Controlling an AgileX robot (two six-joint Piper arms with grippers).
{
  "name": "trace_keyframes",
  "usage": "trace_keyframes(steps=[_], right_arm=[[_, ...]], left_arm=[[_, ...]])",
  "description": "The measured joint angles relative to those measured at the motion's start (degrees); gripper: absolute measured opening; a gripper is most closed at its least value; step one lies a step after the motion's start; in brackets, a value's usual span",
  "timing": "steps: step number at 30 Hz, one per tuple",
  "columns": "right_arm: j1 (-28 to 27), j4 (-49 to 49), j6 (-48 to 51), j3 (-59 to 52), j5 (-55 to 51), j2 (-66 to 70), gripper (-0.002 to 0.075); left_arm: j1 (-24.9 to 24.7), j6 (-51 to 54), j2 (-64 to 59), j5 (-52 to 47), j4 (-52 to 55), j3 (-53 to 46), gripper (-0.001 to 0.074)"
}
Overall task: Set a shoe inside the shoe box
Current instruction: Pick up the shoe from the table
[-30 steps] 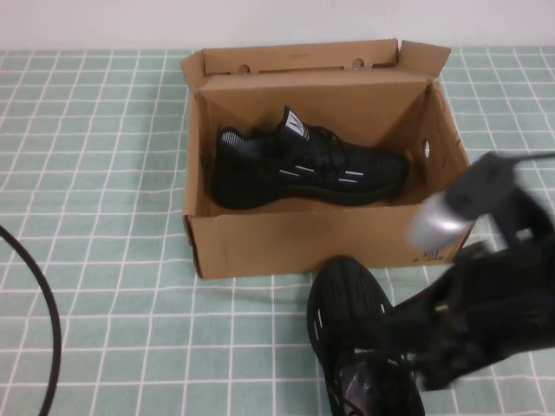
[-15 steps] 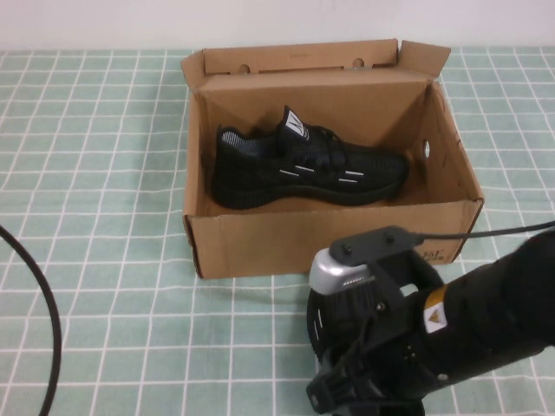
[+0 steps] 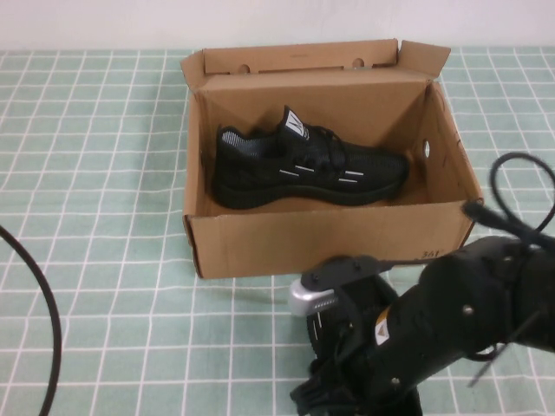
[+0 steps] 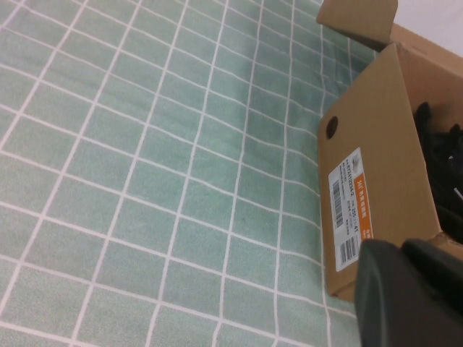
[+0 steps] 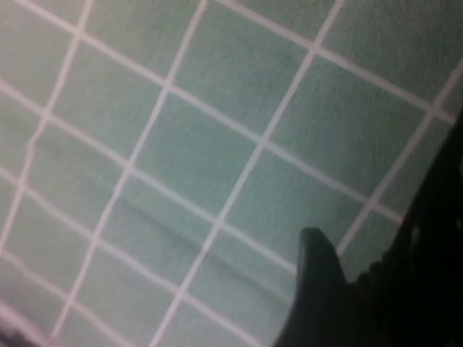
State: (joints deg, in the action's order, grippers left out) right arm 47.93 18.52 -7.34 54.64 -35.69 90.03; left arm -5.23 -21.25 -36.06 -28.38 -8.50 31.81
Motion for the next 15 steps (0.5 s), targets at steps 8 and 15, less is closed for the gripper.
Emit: trace_keyframes(steps=[8, 15], right_arm=[[0.0, -1.6, 1.6, 0.2, -3.8, 0.3, -0.0004], [0.0, -2.6, 12.7, 7.2, -17.0, -5.2, -0.0004]], left_arm=[[0.0, 0.0, 0.0, -0.5, -0.1, 0.0, 0.0002], [0.0, 0.0, 0.0, -0.6, -0.3, 0.0, 0.0002]])
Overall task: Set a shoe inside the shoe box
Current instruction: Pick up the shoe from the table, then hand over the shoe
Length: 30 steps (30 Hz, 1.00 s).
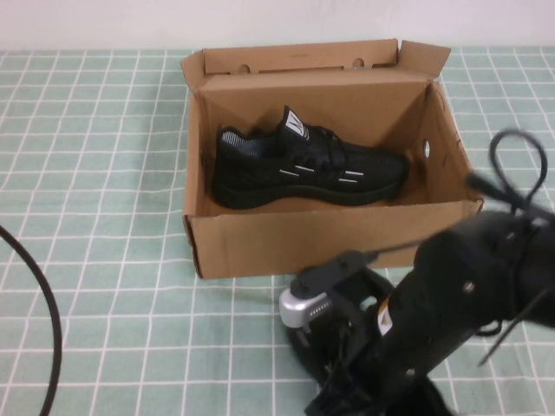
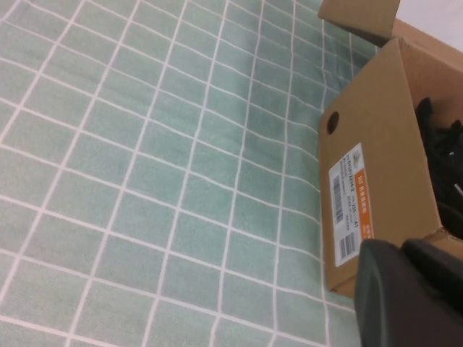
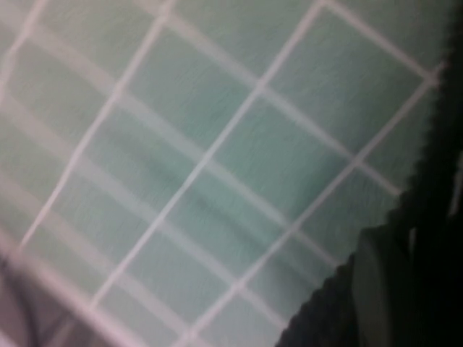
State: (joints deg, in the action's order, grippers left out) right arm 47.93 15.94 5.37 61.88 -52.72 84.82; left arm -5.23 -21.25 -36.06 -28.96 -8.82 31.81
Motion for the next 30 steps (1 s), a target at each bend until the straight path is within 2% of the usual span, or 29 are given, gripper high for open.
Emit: trace_keyframes(steps=[4, 8, 14, 16, 18, 25, 30], right_arm=[[0.0, -2.6, 9.3, 6.4, -10.0, -4.0, -0.0004], [0.0, -9.5, 11.6, 13.4, -16.9, -7.4, -0.0004], [0.0, -23.1, 14.6, 19.8, -17.5, -11.6, -0.0006], [0.0, -25.8, 16.2, 20.4, -17.5, -12.5, -0.0006], [0.0, -27.1, 17.0, 20.6, -17.8, -13.0, -0.0006], [0.0, -27.4, 17.5, 20.6, -17.9, -13.5, -0.0006], [0.0, -23.4, 17.6, 20.6, -16.9, -13.5, -0.0006]], left_arm=[[0.0, 0.0, 0.0, -0.1, -2.9, 0.0, 0.0002], [0.0, 0.0, 0.0, -0.9, -6.8, 0.0, 0.0002], [0.0, 0.1, 0.0, -3.4, -13.1, 0.0, 0.0001], [0.0, 1.3, 0.0, -4.3, -19.5, 0.0, 0.0000], [0.0, 5.4, 0.0, -5.2, -26.9, 0.0, -0.0001], [0.0, 31.3, 0.0, -8.6, -56.9, 0.0, -0.0002], [0.0, 37.0, 0.0, -8.5, -63.9, 0.2, -0.0002]])
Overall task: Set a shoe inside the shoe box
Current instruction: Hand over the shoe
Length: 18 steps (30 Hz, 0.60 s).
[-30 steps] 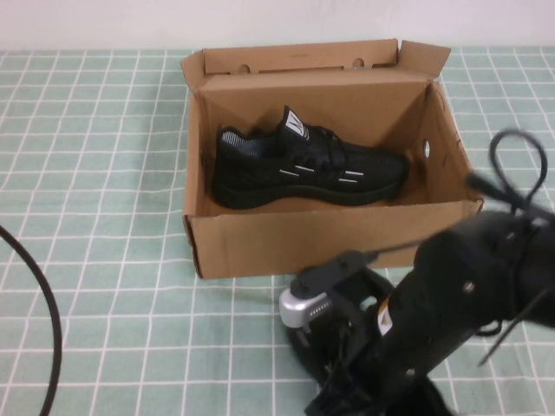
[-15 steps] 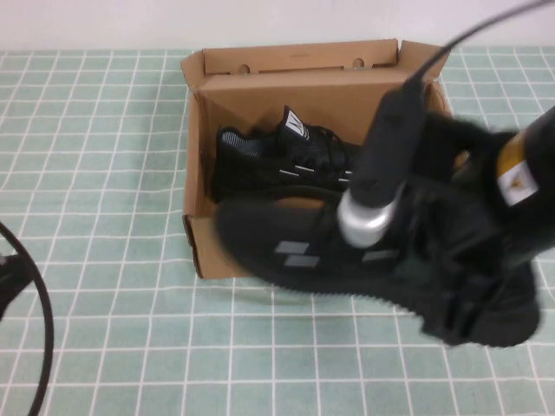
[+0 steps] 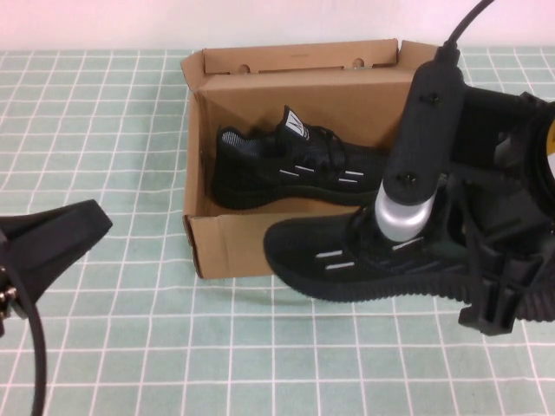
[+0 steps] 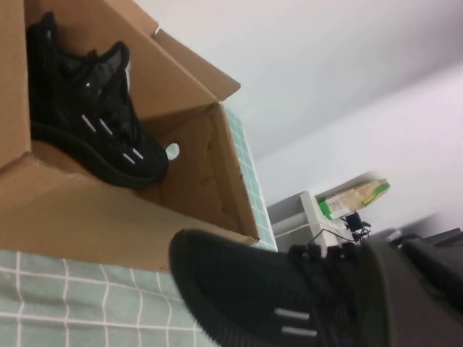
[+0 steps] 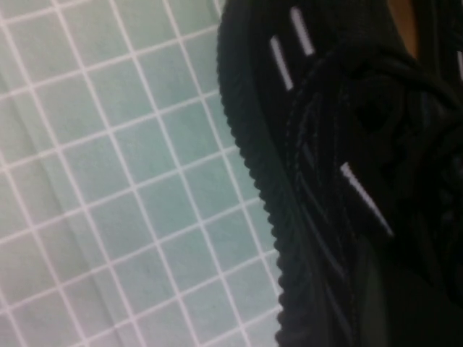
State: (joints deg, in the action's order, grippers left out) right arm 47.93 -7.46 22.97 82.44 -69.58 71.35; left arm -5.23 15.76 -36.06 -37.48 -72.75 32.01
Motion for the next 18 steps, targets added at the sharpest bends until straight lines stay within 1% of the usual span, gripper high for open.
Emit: trace_keyframes(steps=[5, 8, 11, 14, 16, 18], right_arm=[[0.0, 3.2, 1.8, 0.0, 0.3, 0.0, -0.0006], [0.0, 3.6, 1.8, 0.0, 0.3, 0.0, -0.0006], [0.0, 3.6, 1.8, 0.0, 0.3, -0.6, -0.0006], [0.0, 3.5, 1.8, 0.0, 0.4, -2.6, -0.0006], [0.0, 3.2, 1.8, 0.0, 0.4, -4.1, -0.0006], [0.0, 3.3, 1.8, 0.0, 0.4, -5.3, -0.0006]], left_arm=[[0.0, 0.5, -1.7, -1.4, -0.7, 0.0, -0.0001], [0.0, 0.5, -6.0, -7.1, -0.7, 0.0, 0.0033], [0.0, 0.5, -12.3, -12.6, -0.7, 0.1, 0.0130], [0.0, 0.6, -18.2, -16.3, -0.7, 0.1, 0.0276], [0.0, 1.2, -22.0, -17.9, -1.2, 0.1, 0.0360], [0.0, 2.5, -24.6, -18.9, -2.8, 0.1, 0.0409]])
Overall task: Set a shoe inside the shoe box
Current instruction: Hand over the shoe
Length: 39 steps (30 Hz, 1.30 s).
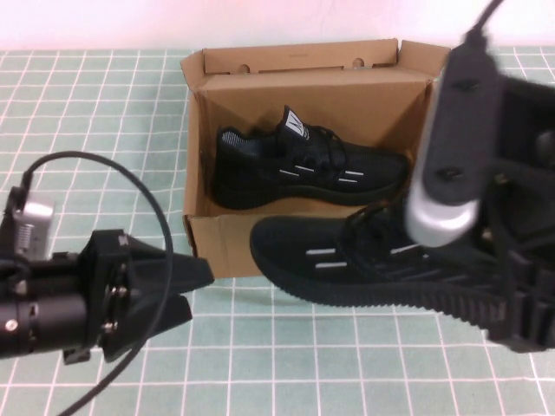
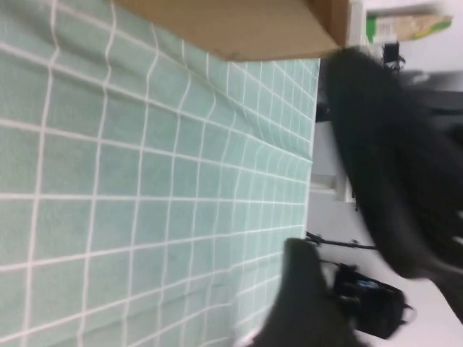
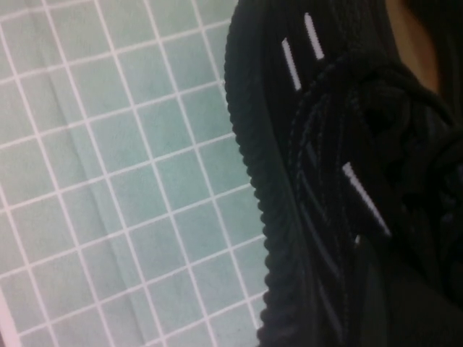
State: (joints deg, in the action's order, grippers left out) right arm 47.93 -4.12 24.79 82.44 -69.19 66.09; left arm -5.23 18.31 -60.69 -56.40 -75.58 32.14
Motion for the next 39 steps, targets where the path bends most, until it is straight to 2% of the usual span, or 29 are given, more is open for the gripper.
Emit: trace_keyframes(steps=[3, 9, 19, 28, 33, 39], right_arm=[[0.0, 0.5, 0.0, 0.0, 0.0, -1.2, -0.0006], [0.0, 1.3, -0.4, 0.0, 0.0, -1.7, -0.0006], [0.0, 1.4, -0.6, 0.0, 0.0, -1.7, -0.0006], [0.0, 3.2, -0.6, 0.0, 1.6, -1.7, -0.0006], [0.0, 4.1, -0.6, 0.0, 1.6, -1.7, -0.0006], [0.0, 2.8, -0.6, 0.0, 1.7, -1.7, -0.0006]], left_arm=[[0.0, 2.8, -3.3, -1.0, -3.9, 0.0, 0.0439], [0.0, 10.0, -9.6, -7.9, -17.3, 0.1, 0.0450], [-0.1, 13.3, -17.5, -9.7, -20.5, 2.2, 0.0452], [-7.3, 13.5, -20.2, -9.4, -20.6, 9.0, 0.0453], [-11.2, 12.4, -22.7, -5.8, -19.8, 12.4, 0.0454], [-14.3, 12.3, -25.6, -5.0, -19.4, 15.2, 0.0455]])
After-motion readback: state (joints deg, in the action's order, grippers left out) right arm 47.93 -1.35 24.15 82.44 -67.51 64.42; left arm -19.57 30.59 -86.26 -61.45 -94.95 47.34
